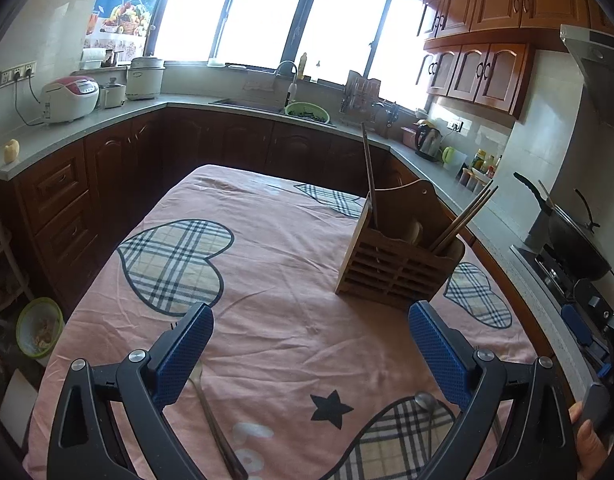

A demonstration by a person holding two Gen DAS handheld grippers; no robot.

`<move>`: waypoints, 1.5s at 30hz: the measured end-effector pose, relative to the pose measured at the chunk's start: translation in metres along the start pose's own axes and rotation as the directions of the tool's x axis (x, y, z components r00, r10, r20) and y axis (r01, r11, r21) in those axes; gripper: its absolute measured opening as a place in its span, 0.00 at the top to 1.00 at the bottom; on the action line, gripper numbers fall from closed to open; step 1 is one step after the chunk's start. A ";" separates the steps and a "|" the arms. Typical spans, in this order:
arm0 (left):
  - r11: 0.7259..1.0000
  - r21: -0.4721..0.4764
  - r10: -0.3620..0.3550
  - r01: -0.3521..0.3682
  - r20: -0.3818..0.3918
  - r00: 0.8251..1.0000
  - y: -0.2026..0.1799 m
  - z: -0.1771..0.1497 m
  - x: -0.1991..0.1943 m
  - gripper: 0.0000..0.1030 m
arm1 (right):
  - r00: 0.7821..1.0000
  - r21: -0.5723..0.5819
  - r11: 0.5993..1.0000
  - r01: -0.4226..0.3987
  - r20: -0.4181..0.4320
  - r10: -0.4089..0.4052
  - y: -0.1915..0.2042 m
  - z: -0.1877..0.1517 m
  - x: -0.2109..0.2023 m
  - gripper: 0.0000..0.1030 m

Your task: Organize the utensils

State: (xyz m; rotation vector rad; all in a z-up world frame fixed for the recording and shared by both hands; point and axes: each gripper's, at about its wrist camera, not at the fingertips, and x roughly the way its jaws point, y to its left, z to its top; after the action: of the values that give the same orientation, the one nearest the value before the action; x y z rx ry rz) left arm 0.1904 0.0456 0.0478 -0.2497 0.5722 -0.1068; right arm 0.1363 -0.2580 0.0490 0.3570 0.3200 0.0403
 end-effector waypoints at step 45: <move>0.951 0.243 0.169 -0.193 0.118 0.979 -0.034 -0.099 -0.084 0.01 | 0.995 -0.331 0.938 0.103 0.027 -0.100 0.050 -0.091 -0.057 0.00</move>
State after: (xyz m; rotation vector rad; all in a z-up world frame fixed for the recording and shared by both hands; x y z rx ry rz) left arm 0.0652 0.0072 0.0200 0.0471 0.4778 0.0111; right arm 0.0539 -0.1858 0.0026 0.0051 0.3156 -0.0093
